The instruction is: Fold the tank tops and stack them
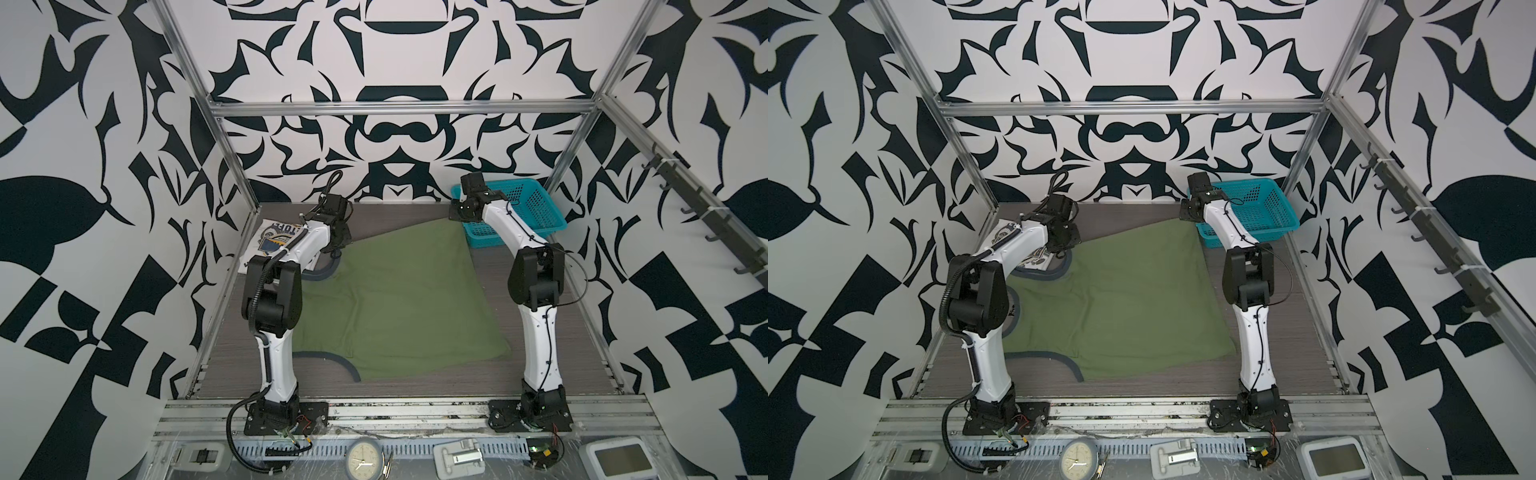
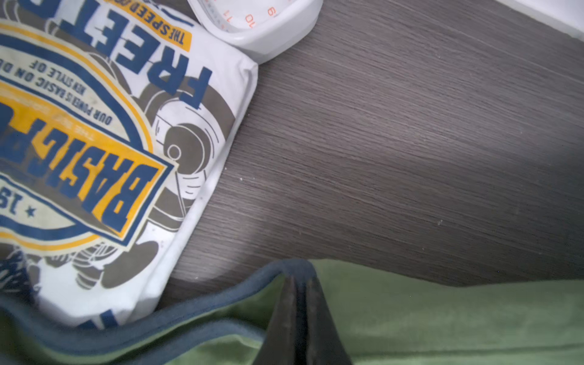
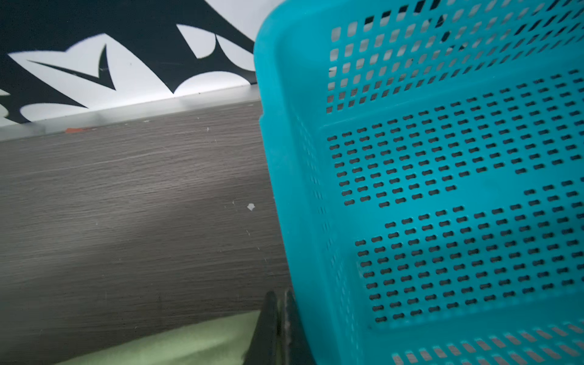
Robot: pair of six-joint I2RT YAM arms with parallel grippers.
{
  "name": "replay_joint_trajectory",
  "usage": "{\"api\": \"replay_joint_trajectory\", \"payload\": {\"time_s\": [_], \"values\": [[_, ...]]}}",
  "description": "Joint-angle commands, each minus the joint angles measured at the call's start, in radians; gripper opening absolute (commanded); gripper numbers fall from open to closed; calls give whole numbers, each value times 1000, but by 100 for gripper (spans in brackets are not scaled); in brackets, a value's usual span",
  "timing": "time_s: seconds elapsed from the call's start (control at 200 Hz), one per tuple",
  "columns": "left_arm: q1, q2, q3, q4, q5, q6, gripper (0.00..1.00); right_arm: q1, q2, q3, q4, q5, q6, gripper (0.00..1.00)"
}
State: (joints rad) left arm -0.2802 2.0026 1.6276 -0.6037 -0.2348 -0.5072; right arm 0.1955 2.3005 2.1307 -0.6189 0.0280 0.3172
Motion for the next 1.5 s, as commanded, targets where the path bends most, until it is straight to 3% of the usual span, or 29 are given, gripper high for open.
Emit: {"api": "replay_joint_trajectory", "payload": {"time_s": [0.0, 0.335, 0.71, 0.93, 1.15, 1.495], "values": [[4, -11, 5, -47, -31, 21, 0, -10, -49, -11, 62, -36, 26, 0], [-56, -178, -199, 11, 54, -2, 0, -11, -159, -230, 176, -74, 23, 0], [-145, -328, -402, 28, 45, -61, 0, -27, -423, -686, 450, -111, 61, 0], [-180, -415, -566, 78, 19, -123, 0, -64, -504, -902, 577, -143, 154, 0], [-213, -461, -681, 129, 49, -179, 3, -97, -540, -1034, 639, -168, 192, 0], [-269, -482, -741, 137, 61, -236, 9, -130, -562, -1146, 670, -172, 236, 1]]}}
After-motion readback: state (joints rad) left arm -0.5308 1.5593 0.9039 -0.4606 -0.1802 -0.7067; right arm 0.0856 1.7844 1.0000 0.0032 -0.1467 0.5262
